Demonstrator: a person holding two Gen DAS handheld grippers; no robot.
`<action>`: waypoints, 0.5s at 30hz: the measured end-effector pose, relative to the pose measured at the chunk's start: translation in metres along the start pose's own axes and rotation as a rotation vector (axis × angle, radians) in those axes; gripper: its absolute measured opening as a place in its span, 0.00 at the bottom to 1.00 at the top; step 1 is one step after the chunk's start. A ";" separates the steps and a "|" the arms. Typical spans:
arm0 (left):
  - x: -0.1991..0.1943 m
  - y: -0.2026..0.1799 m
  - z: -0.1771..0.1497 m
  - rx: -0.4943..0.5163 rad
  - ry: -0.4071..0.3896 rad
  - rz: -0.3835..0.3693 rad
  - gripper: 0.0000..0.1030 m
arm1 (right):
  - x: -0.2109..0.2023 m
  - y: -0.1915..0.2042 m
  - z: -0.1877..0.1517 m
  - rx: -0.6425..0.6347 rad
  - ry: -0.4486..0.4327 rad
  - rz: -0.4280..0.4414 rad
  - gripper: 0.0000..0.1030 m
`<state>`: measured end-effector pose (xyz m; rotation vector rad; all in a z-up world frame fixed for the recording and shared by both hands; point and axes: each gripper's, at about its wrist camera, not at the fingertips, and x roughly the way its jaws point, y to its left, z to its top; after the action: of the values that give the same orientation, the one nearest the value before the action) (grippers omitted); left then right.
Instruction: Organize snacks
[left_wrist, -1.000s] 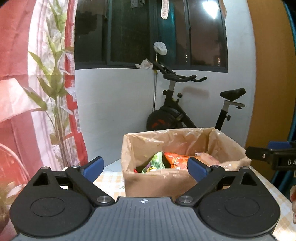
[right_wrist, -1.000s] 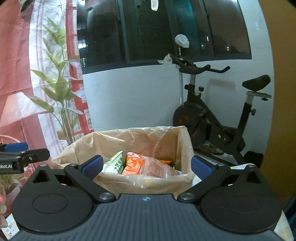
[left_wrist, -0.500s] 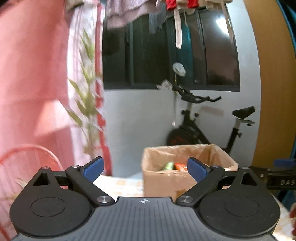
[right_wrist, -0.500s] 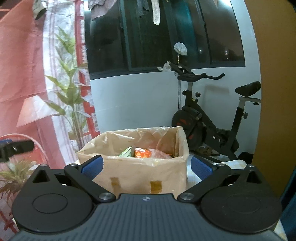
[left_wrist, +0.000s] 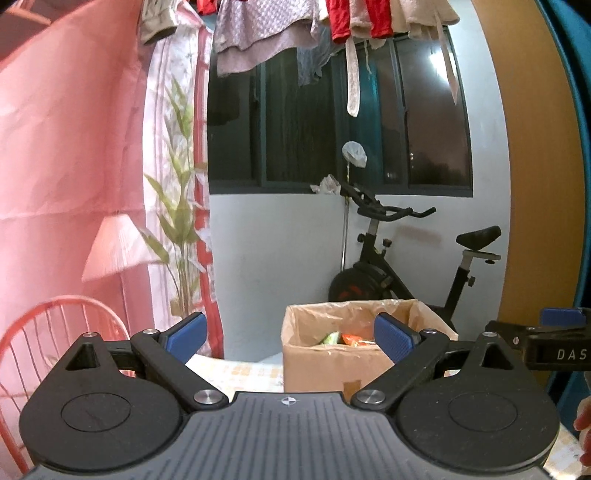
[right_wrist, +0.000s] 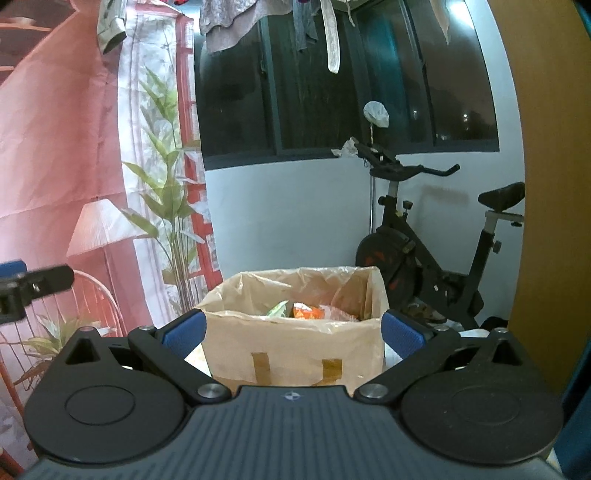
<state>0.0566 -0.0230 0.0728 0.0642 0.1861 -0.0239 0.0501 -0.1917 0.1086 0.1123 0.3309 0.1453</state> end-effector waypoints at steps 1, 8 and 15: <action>-0.001 0.000 -0.001 0.000 0.000 0.001 0.95 | -0.001 0.001 0.000 -0.005 -0.010 -0.003 1.00; 0.000 -0.001 -0.003 -0.007 0.013 0.011 0.95 | -0.002 -0.004 -0.003 0.007 -0.015 -0.014 1.00; -0.001 0.000 -0.005 -0.005 0.028 0.012 0.95 | -0.002 -0.008 -0.004 0.024 -0.010 -0.017 1.00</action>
<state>0.0546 -0.0230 0.0680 0.0610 0.2142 -0.0104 0.0476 -0.1998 0.1046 0.1335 0.3236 0.1239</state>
